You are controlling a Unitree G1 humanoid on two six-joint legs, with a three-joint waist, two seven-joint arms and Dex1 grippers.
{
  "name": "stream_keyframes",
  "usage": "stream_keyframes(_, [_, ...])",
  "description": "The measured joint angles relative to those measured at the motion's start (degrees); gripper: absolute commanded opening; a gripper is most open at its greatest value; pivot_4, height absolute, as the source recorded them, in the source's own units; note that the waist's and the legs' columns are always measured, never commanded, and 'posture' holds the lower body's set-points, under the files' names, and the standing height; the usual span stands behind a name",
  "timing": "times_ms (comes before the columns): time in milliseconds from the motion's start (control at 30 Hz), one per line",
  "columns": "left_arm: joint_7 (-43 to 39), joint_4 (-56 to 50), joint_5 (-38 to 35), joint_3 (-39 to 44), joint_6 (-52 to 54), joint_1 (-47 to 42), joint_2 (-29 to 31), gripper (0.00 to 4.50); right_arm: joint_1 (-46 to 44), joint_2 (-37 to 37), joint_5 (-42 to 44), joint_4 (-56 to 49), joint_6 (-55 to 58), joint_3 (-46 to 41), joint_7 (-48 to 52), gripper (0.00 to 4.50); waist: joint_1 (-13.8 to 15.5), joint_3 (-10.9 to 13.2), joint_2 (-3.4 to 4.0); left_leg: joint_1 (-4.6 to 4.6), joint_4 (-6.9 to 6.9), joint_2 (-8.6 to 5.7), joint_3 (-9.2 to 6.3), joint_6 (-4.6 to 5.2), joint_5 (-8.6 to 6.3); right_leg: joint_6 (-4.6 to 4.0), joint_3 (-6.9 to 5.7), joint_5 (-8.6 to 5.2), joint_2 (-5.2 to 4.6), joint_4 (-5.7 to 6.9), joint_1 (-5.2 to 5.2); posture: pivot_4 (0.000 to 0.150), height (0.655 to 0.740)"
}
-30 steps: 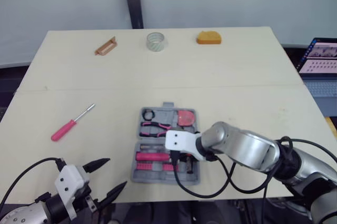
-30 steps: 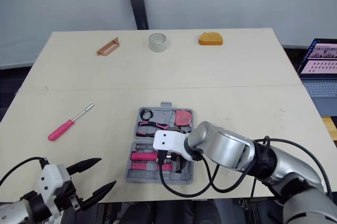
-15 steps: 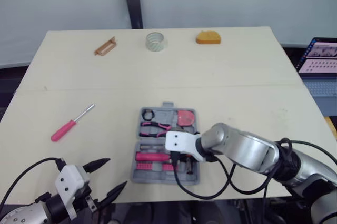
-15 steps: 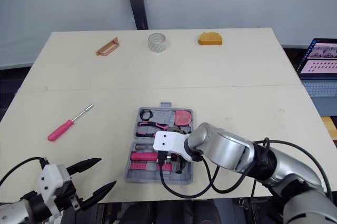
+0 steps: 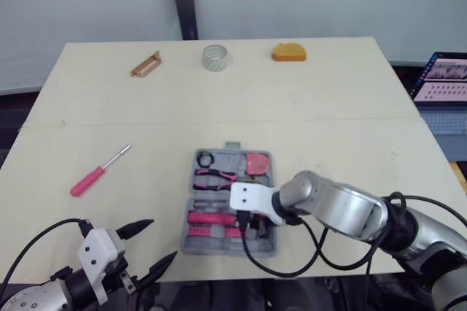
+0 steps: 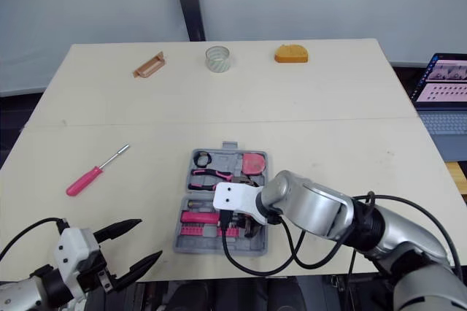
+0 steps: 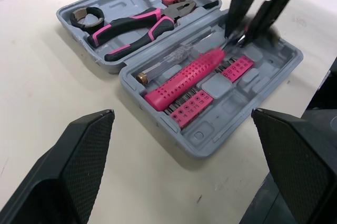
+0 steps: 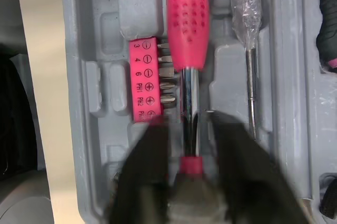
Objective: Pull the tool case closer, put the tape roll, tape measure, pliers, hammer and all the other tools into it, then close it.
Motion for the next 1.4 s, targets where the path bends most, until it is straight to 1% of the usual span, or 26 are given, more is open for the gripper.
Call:
stream_keyframes(67, [0.03, 0.0, 0.0, -0.01, 0.03, -0.04, 0.0, 4.5, -0.46, -1.03, 0.22, -0.65, -0.01, -0.7, 0.7, 3.83, 0.02, 0.0, 0.0, 0.0, 0.0, 0.0, 0.0, 0.0, 0.0, 0.0, 0.0, 0.0, 0.0, 0.0, 0.0, 0.15, 0.74])
stream_keyframes(100, [0.03, 0.0, 0.0, -0.01, 0.04, -0.06, 0.0, 4.5, -0.54, -1.51, 0.44, -0.96, -0.01, -1.09, 1.11, 4.45, 0.02, 0.0, 0.0, 0.0, 0.0, 0.0, 0.0, 0.0, 0.0, 0.0, 0.0, 0.0, 0.0, 0.0, 0.0, 0.15, 0.74])
stream_keyframes(233, [0.06, 0.0, 0.0, -0.02, 0.11, -0.19, 0.01, 4.5, 0.04, -2.06, 1.83, -2.13, -0.28, -3.21, 2.27, 4.45, 0.03, -0.01, -0.01, 0.0, 0.0, 0.0, 0.0, 0.0, 0.0, 0.0, 0.0, 0.0, 0.0, -0.01, 0.0, 0.15, 0.74])
stream_keyframes(300, [0.08, 0.0, 0.0, -0.02, 0.2, -0.53, 0.02, 4.5, 2.03, -1.66, 2.17, -2.16, -1.24, -5.69, 2.22, 4.45, 0.04, -0.01, -0.02, 0.0, 0.0, 0.0, 0.01, 0.0, 0.0, 0.0, 0.0, 0.0, 0.0, -0.01, 0.01, 0.15, 0.74])
stream_keyframes(333, [0.1, 0.0, 0.0, -0.06, 0.32, -0.74, 0.04, 4.5, 4.28, -0.39, 2.53, -2.06, -2.63, -8.31, 1.93, 4.45, 0.06, -0.03, -0.05, 0.0, -0.01, 0.0, 0.01, 0.0, 0.0, 0.0, 0.0, 0.0, 0.0, 0.0, 0.01, 0.15, 0.74])
stream_keyframes(433, [0.19, 0.02, 0.01, -0.37, 0.66, -1.65, 0.1, 4.5, 10.55, 4.3, 3.32, -1.43, -8.77, -15.23, 0.84, 3.64, 0.07, -0.04, -0.07, 0.01, 0.0, 0.0, 0.03, 0.0, 0.0, 0.0, 0.0, 0.0, 0.01, 0.06, 0.02, 0.15, 0.74])
stream_keyframes(500, [0.23, 0.02, 0.01, -0.55, 0.73, -2.12, 0.15, 4.5, 13.3, 5.71, 3.32, -0.88, -12.56, -17.58, 0.5, 2.55, 0.04, -0.04, -0.07, 0.01, 0.01, 0.0, 0.05, 0.0, 0.0, 0.0, 0.01, 0.0, 0.01, 0.11, 0.03, 0.15, 0.74])
stream_keyframes(533, [0.23, 0.04, 0.01, -0.64, 0.79, -2.25, 0.16, 4.5, 14.67, 5.91, 3.21, -0.34, -14.61, -18.68, 0.51, 2.18, 0.04, -0.04, -0.08, 0.01, 0.01, 0.0, 0.05, 0.0, 0.0, 0.0, 0.01, 0.0, 0.01, 0.09, 0.04, 0.15, 0.74])
stream_keyframes(567, [0.24, 0.04, 0.02, -0.72, 0.86, -2.41, 0.16, 4.5, 15.81, 6.02, 3.09, 0.34, -16.39, -19.68, 0.51, 1.58, 0.07, -0.04, -0.08, 0.01, 0.01, 0.0, 0.04, 0.0, 0.0, 0.0, 0.0, 0.0, 0.01, 0.1, 0.05, 0.15, 0.74])
stream_keyframes(667, [0.24, 0.1, 0.02, -1.04, 1.21, -3.3, 0.24, 4.5, 18.44, 7.14, 2.91, 2.06, -20.24, -21.57, 0.51, 0.16, 0.03, -0.04, -0.08, 0.03, 0.03, 0.0, 0.04, 0.0, 0.0, 0.0, 0.0, 0.0, 0.02, 0.09, 0.04, 0.15, 0.74])
stream_keyframes(700, [0.24, 0.1, 0.03, -1.06, 1.24, -3.68, 0.34, 4.5, 19.44, 7.71, 2.77, 2.64, -21.76, -22.03, 0.51, 0.06, 0.03, -0.05, -0.08, 0.04, 0.02, 0.01, 0.05, 0.0, 0.0, 0.0, 0.0, 0.0, 0.02, 0.09, 0.04, 0.15, 0.74])
stream_keyframes(833, [0.24, 0.24, 0.04, -1.1, 1.31, -4.54, 0.56, 4.5, 23.81, 9.26, 1.7, 5.82, -27.59, -22.18, 0.77, 0.06, 0.01, -0.05, -0.08, 0.05, 0.0, 0.01, 0.05, 0.0, 0.0, 0.0, 0.01, 0.0, 0.02, 0.1, 0.05, 0.15, 0.74])
stream_keyframes(967, [0.27, 0.78, 0.06, -1.12, 1.38, -5.28, 0.66, 4.5, 26.81, 11.1, 0.82, 10.02, -30.91, -21.9, 1.26, 0.06, 0.0, -0.05, -0.08, 0.08, 0.01, 0.01, 0.06, 0.0, 0.0, 0.0, 0.01, 0.0, 0.01, 0.09, 0.06, 0.15, 0.74])
stream_keyframes(1400, [0.33, 1.02, 0.11, -1.11, 1.73, -5.35, 0.67, 4.5, 27.71, 12.13, -4.45, 16.81, -36.64, -18.38, 3.28, 0.06, 0.02, -0.05, -0.08, 0.1, 0.02, 0.01, 0.06, 0.0, 0.0, 0.0, 0.02, 0.0, 0.01, 0.07, 0.07, 0.15, 0.74])
